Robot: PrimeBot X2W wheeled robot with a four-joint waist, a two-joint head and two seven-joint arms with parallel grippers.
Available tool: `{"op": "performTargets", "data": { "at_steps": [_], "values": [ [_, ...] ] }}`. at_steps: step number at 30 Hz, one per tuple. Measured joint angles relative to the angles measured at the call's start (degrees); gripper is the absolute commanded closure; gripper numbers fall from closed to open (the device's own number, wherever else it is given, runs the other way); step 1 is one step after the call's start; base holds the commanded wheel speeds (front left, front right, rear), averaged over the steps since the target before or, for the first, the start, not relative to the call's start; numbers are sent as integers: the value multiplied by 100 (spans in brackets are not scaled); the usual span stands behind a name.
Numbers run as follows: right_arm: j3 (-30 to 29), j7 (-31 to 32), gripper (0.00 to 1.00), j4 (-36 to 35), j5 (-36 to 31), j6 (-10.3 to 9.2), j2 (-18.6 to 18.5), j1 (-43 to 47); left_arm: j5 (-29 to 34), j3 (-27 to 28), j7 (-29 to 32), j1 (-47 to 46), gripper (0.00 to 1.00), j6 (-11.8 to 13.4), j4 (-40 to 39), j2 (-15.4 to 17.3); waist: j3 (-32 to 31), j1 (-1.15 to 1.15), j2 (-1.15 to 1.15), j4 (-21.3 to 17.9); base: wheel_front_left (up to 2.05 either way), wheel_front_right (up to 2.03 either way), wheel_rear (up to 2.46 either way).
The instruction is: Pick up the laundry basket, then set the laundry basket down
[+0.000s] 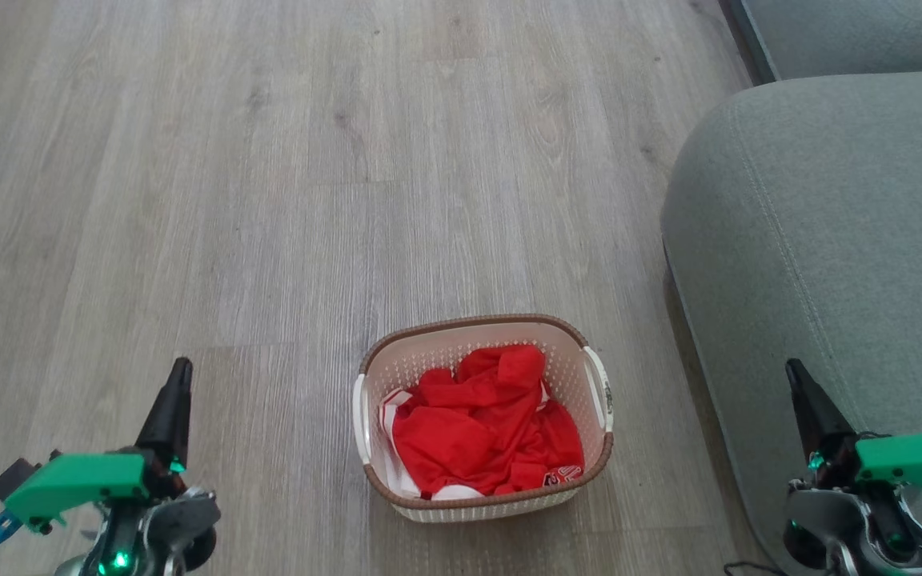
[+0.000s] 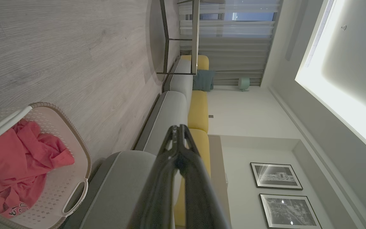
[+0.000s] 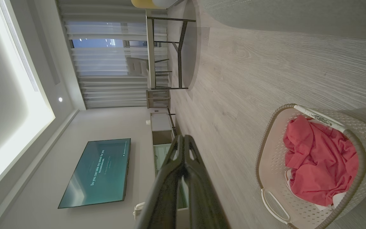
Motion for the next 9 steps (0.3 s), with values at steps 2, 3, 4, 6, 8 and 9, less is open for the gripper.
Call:
{"op": "performTargets", "data": {
  "at_steps": [2,3,4,6,8,9],
  "values": [
    [-5,9,100,0,-3,0,1,0,0,11,0,-1,100,0,0,-1,0,0,0,0,0,0,0],
    [-5,9,100,0,-8,0,1,0,0,15,0,-1,100,0,0,-1,0,0,0,0,0,0,0],
    [-8,10,100,0,-8,0,1,0,0,20,0,-1,100,0,0,-2,0,0,0,0,0,0,0],
    [-11,11,100,0,-8,0,2,0,0,24,1,-1,100,0,0,-3,0,0,0,0,0,0,0],
    [-14,13,100,0,-8,0,2,0,0,26,1,-1,100,0,0,-4,0,0,0,0,0,0,0],
    [-16,13,100,0,-8,0,3,0,0,27,1,-1,100,0,0,-5,0,0,0,0,0,0,0]
  ]
}}
